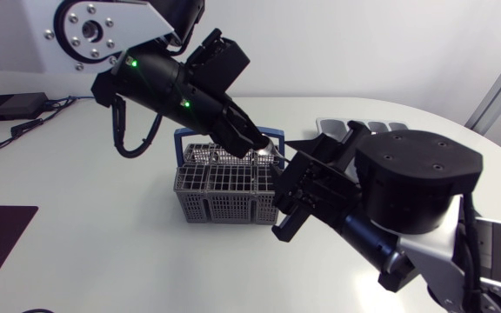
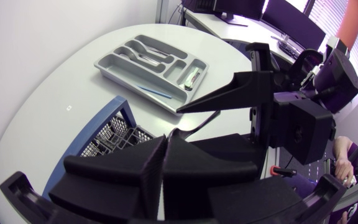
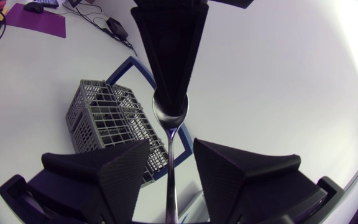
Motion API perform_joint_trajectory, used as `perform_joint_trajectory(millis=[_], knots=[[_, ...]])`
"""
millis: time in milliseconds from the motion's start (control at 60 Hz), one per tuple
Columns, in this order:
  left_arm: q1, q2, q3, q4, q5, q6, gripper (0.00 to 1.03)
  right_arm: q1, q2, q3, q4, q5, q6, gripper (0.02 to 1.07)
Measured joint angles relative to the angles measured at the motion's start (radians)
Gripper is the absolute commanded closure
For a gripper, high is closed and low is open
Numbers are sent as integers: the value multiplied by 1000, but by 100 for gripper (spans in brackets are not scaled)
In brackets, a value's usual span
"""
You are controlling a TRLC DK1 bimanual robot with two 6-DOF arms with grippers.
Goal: Unload the cutlery basket into the drawer organizer.
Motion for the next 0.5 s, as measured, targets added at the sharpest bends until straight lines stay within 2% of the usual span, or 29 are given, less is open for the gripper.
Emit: perform_joint_trajectory(millis=[183,267,433,500], knots=[[-1,0,0,0,-16,0,93,-6,0,0,-1,4,-13,80],[-2,0,0,0,-26,0,93,-6,0,0,-1,8,-17,80],[-6,0,0,0,-27,0,93,-6,0,0,-2,8,-18,98],[-7,0,0,0,-27,0,93,-6,0,0,-5,8,-18,101]])
